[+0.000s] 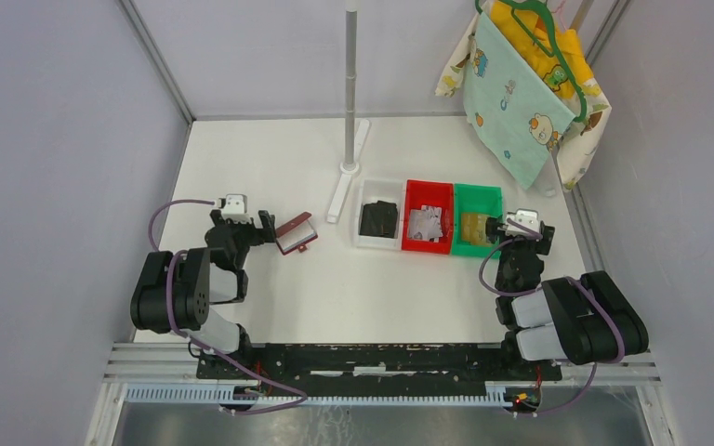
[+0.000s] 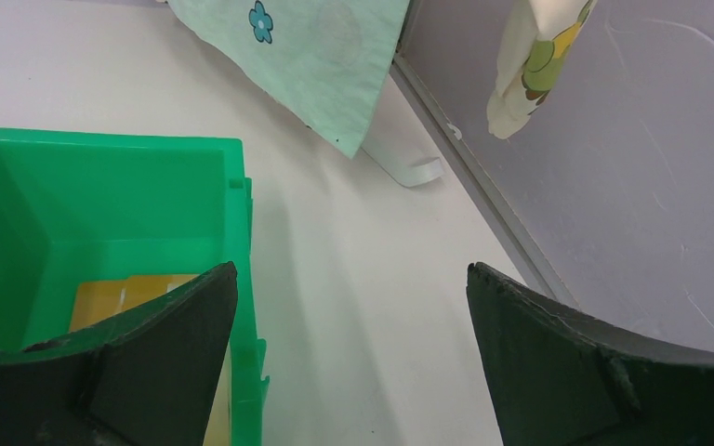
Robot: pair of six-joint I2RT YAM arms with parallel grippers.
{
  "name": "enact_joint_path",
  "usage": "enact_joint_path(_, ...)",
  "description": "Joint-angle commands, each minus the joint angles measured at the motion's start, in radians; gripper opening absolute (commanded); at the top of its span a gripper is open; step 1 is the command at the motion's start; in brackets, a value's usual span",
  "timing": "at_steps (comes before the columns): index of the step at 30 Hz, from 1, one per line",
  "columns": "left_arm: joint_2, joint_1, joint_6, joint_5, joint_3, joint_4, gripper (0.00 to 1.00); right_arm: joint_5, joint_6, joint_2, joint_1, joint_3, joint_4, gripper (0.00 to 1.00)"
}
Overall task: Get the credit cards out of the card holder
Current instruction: Reset both arms
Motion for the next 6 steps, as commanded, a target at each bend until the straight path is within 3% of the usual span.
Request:
enact_joint_path(1,0.003,0.005,0.038,-0.021,0.021,0.074,1.0,-0.026,0.014,-0.012,-0.009,-0.114,0.027,0.98)
enact_joint_path(6,0.003,0.005,0.038,-0.021,0.021,0.074,1.0,-0.036,0.016,-0.015,-0.016,-0.115,0.026,0.98)
